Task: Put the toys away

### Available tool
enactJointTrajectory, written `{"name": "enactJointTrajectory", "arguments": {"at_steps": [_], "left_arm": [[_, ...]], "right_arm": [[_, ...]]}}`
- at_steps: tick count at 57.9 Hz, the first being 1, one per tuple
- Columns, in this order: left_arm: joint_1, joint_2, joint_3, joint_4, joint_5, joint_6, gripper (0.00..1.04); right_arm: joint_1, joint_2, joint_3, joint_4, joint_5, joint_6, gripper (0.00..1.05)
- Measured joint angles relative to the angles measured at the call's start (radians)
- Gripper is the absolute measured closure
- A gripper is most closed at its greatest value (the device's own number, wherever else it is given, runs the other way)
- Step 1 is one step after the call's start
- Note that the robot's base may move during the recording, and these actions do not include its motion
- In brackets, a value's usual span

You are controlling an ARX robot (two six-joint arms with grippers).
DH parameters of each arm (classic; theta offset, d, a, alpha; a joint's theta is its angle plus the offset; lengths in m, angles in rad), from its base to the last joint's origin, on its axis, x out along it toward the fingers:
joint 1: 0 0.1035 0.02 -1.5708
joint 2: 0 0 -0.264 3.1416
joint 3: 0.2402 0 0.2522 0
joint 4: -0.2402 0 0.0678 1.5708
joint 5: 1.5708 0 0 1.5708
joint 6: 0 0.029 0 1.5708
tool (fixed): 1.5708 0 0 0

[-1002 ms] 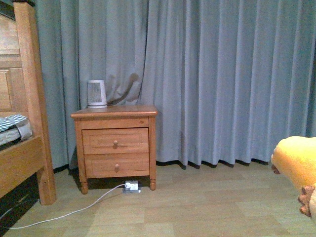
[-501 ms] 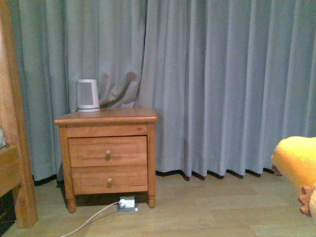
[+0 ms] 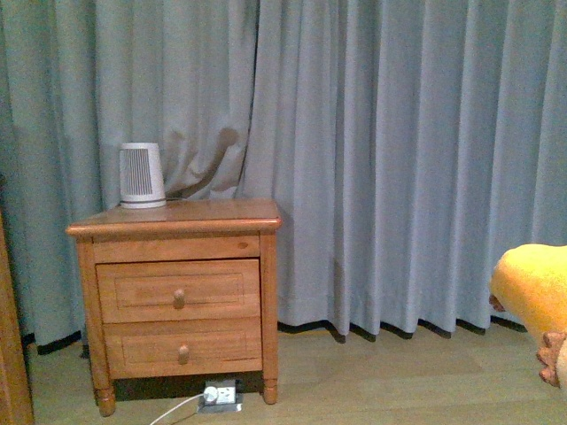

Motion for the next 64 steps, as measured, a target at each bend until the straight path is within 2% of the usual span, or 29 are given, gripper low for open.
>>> {"name": "enactJointTrajectory", "arguments": {"at_steps": [64], "left_arm": [[0.001,0.0,0.0,-0.001,-0.002,0.0,0.06]], "right_arm": [[0.001,0.0,0.0,0.0,0.003,0.0,0.97]]}}
